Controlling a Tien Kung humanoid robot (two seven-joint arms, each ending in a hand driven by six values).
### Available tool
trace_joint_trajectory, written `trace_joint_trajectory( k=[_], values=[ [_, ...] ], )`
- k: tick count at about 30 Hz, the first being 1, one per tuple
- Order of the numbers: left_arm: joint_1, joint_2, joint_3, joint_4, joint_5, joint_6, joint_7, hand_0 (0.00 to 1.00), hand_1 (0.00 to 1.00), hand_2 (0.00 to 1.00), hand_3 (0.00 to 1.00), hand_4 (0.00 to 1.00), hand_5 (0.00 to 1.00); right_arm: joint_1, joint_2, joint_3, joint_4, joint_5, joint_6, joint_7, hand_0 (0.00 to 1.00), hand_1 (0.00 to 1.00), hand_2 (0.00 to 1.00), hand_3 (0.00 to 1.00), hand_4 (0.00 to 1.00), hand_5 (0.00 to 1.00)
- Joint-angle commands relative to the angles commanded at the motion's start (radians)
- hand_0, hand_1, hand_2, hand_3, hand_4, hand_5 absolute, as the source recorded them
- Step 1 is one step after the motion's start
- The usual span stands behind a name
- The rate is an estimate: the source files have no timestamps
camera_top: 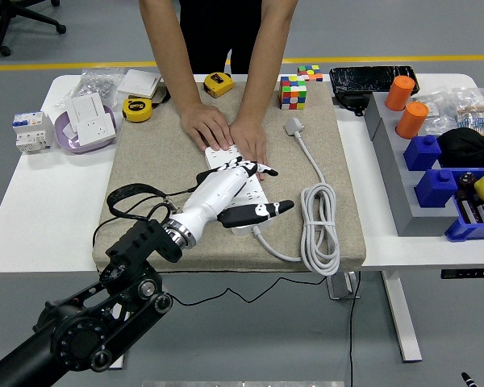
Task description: Pick up the plug,place it near the board,insert it into the board,press the button
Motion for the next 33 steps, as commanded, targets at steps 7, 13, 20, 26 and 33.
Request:
trace_joint_trajectory(
  k=[7,13,20,26,33],
  values=[
    [-0.037,-0.01,0.028,-0.084,0.141,-0.146,0.136,0.339,0.391,0.471,0.821,0.599,0.135,0.001,-0.003,-0.001,0.0,-0.001,0.001,0.0,0.759,0.765,0.751,0.799,0.998,0.939],
    [-0.042,-0.014,0.038,-0.091,0.221,-0.252,0.234,0.14,0.071,0.173,0.88,0.533,0.095,-0.004,-0.003,0.014,0.0,-0.015,-0.001,-0.005,0.759,0.765,0.751,0.799,0.998,0.939],
    [-0.044,-0.02,0.046,-0.035,0.232,-0.343,0.312,0.134,0.066,0.17,0.892,0.517,0.063,-0.002,-0.003,0.008,0.0,-0.008,0.0,-0.003,0.759,0.765,0.751,0.799,0.998,0.937],
    [-0.045,-0.023,0.04,-0.004,0.244,-0.353,0.325,0.133,0.066,0.169,0.888,0.511,0.04,-0.003,-0.002,0.011,0.0,-0.01,0.0,-0.004,0.759,0.765,0.751,0.798,0.998,0.938],
    [-0.046,-0.022,0.036,0.015,0.25,-0.376,0.34,0.134,0.064,0.169,0.88,0.512,0.04,-0.002,-0.003,0.014,0.0,-0.012,0.0,-0.003,0.758,0.764,0.751,0.798,0.998,0.938]
  ],
)
